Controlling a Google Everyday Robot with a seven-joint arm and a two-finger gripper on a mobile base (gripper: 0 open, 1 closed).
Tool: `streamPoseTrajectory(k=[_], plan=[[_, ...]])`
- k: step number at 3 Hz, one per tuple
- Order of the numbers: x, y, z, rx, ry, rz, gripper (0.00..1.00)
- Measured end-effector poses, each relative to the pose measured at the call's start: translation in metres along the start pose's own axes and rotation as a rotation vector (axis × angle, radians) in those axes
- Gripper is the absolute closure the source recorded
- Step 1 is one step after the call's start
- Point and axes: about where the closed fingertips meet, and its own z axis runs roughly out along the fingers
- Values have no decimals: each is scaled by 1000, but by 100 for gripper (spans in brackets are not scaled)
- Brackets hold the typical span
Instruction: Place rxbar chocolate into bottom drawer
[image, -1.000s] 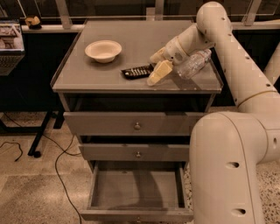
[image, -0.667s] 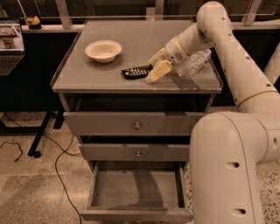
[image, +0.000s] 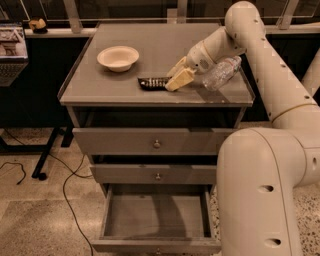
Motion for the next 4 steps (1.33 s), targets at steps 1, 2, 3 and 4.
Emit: streamPoseTrajectory(k=[1,2,3,4], plan=[[0,0,0,0,0,0,100],[0,0,0,0,0,0,100],[-4,1,2,-13,2,-7,100],[-6,1,0,-13,2,-7,100]])
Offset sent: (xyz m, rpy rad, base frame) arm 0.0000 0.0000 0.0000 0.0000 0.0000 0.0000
